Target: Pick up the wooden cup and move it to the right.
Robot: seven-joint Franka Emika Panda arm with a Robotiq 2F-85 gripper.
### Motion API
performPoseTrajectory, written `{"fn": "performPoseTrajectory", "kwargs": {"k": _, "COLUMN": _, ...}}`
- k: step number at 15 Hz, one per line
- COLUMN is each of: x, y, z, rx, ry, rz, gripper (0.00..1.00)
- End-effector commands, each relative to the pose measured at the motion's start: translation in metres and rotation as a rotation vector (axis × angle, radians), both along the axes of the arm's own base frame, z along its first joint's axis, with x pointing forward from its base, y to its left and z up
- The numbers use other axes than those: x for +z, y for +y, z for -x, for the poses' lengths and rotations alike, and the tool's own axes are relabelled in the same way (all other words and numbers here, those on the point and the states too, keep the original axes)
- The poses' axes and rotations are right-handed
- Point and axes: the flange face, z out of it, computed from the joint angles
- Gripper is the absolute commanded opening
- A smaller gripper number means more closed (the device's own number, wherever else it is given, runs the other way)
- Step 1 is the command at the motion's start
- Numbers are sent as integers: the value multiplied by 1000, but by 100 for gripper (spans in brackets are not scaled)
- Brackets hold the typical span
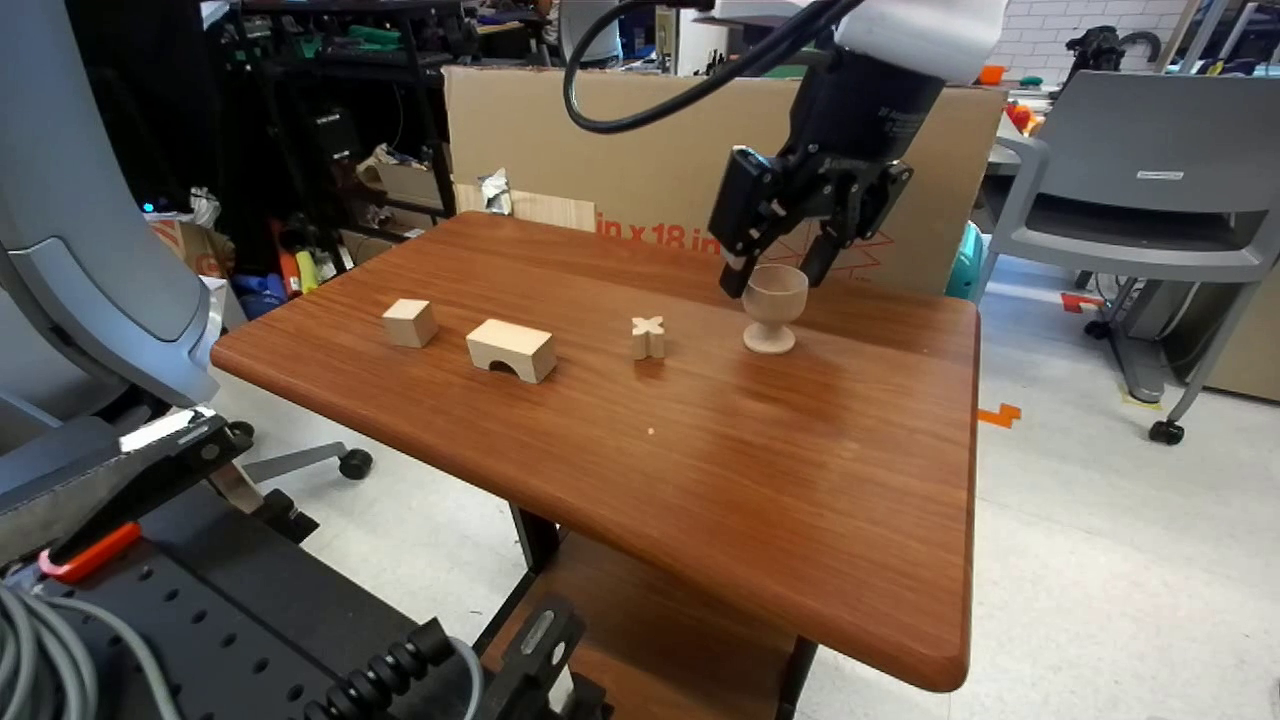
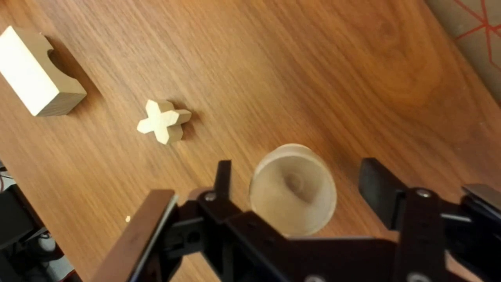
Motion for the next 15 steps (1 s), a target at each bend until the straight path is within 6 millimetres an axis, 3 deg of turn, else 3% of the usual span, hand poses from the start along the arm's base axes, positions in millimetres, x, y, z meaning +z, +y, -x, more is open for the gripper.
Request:
{"fn": "performPoseTrajectory", "kwargs": {"k": 1, "x": 43, "y": 31, "z": -7, "rx": 138, "ry": -97, "rz": 14, "gripper": 100}}
{"fn": "performPoseTrajectory", "kwargs": {"k": 6, "x": 131, "y": 109, "z": 0, "rx": 406, "ry": -163, "rz": 33, "gripper": 100}}
{"fn": "performPoseTrajectory", "kwargs": {"k": 10, "x": 186, "y": 187, "z": 27, "rx": 629, "ry": -190, "rz": 10, "gripper": 100}}
{"fn": "performPoseTrajectory", "kwargs": {"k": 12, "x": 205, "y": 215, "z": 40, "rx": 736, "ry": -197, "rz": -34, "gripper": 100}}
{"fn": "performPoseTrajectory", "kwargs": {"k": 13, "x": 189, "y": 204, "z": 19, "rx": 645, "ry": -197, "rz": -22, "gripper": 100}}
{"fn": "performPoseTrajectory", "kwargs": {"k": 15, "x": 199, "y": 215, "z": 23, "rx": 659, "ry": -202, "rz": -27, "gripper": 100}}
